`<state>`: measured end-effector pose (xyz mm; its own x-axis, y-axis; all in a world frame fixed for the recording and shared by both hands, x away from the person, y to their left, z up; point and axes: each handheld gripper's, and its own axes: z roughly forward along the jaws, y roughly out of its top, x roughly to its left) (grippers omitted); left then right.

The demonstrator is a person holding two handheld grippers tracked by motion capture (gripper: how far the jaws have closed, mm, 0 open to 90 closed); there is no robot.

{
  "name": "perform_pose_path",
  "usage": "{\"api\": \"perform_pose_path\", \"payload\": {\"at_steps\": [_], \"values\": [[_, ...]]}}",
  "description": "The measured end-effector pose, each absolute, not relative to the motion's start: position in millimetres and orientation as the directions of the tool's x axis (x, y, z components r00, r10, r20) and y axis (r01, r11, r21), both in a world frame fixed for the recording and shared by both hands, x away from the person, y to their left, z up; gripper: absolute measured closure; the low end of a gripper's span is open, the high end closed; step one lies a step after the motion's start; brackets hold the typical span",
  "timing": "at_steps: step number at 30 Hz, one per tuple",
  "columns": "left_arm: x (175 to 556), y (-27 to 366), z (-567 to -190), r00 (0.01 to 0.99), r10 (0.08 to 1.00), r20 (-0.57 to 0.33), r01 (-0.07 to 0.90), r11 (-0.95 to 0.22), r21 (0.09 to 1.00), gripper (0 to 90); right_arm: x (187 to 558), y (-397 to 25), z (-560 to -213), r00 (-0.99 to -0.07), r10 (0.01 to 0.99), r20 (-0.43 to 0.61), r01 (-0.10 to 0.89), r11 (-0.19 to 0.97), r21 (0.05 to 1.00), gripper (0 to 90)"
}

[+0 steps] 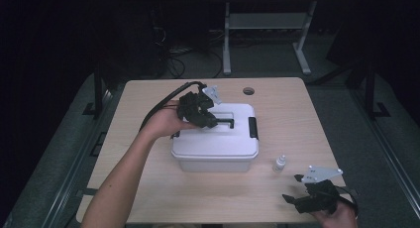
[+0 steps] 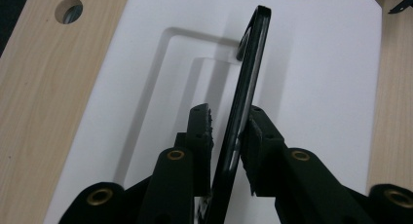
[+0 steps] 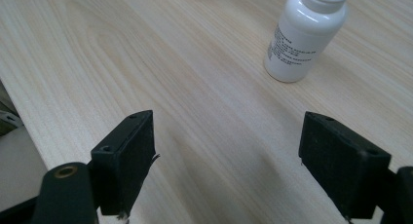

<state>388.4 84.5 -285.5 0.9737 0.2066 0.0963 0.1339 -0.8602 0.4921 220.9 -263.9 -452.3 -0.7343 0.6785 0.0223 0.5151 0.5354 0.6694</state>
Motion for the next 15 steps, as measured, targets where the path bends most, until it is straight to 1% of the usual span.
{"api": "perform_pose_path", "payload": {"at_steps": [3,11,15], "values": [[391.8,80.3,-284.0,0.977,0.192,0.089,0.127,-0.870,0.477,76.4,220.9,-264.3,-452.2,-0.734,0.678,0.027,0.517,0.533,0.670,20.3],[394.1,80.3,-283.3,0.985,0.158,0.064,0.110,-0.875,0.471,79.2,220.7,-266.0,-452.5,-0.734,0.678,0.025,0.515,0.532,0.672,20.3],[392.2,80.3,-282.2,0.987,0.142,0.074,0.092,-0.881,0.464,80.2,220.8,-265.1,-452.8,-0.736,0.677,0.026,0.517,0.537,0.666,20.3]]}}
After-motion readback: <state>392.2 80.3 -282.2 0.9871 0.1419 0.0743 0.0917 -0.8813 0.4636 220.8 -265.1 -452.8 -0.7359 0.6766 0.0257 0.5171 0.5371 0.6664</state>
